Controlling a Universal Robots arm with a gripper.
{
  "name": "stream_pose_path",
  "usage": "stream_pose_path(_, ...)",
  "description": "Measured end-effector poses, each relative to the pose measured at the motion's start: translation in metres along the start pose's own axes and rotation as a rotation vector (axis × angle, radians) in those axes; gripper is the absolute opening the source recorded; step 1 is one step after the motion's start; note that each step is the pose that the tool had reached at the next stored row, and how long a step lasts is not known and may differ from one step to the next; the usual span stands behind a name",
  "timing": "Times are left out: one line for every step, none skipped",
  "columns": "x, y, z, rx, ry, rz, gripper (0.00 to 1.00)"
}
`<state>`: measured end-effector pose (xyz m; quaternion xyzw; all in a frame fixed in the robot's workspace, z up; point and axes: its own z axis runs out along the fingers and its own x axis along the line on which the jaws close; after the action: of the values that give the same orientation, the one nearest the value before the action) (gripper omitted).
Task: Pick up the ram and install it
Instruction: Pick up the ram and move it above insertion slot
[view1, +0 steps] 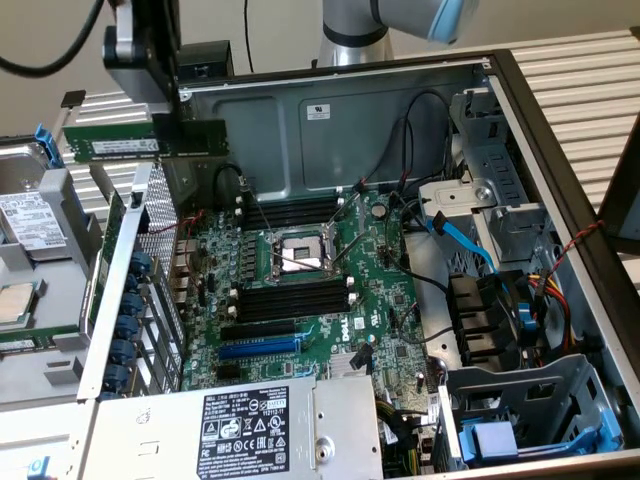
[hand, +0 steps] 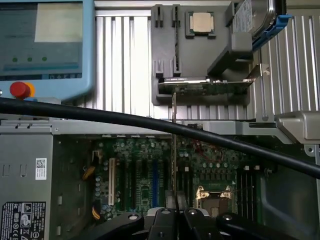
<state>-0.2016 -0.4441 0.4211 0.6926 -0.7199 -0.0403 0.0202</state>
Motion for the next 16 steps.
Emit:
stream_pose_path(0.000, -0.0045, -0.0004, 0.0000, 0.0000, 0.000, 0.12)
stream_pose_path(0.000, -0.0091, -0.0008, 0.0000, 0.0000, 0.000, 0.12)
stream_pose_path(-0.001, -0.0136, -0.0011, 0.0000, -0.0001, 0.000, 0.12)
stream_pose_path(-0.001, -0.0182, -0.0015, 0.0000, 0.0000, 0.000, 0.12)
stream_pose_path(-0.001, -0.0227, -0.0018, 0.0000, 0.0000, 0.000, 0.12)
stream_pose_path(-0.002, -0.0273, -0.0018, 0.0000, -0.0001, 0.000, 0.12)
stream_pose_path(-0.003, -0.0315, -0.0017, -0.0001, -0.0001, 0.000, 0.12)
stream_pose_path(-0.004, -0.0361, -0.0015, -0.0004, 0.0000, 0.000, 0.12)
stream_pose_path(-0.005, -0.0407, -0.0010, -0.0006, 0.0000, 0.000, 0.12)
stream_pose_path(-0.007, -0.0453, -0.0003, -0.0010, 0.0000, 0.000, 0.12)
stream_pose_path(-0.008, -0.0498, 0.0008, -0.0016, 0.0000, 0.000, 0.12)
stream_pose_path(-0.010, -0.0543, 0.0022, -0.0022, 0.0000, 0.000, 0.12)
stream_pose_path(-0.012, -0.0590, 0.0037, -0.0030, 0.0001, 0.000, 0.12)
stream_pose_path(-0.014, -0.0632, 0.0052, -0.0035, 0.0002, 0.000, 0.12)
stream_pose_path(-0.016, -0.0677, 0.0067, -0.0039, 0.0002, 0.000, 0.12)
stream_pose_path(-0.018, -0.0716, 0.0081, -0.0040, 0.0002, 0.000, 0.12)
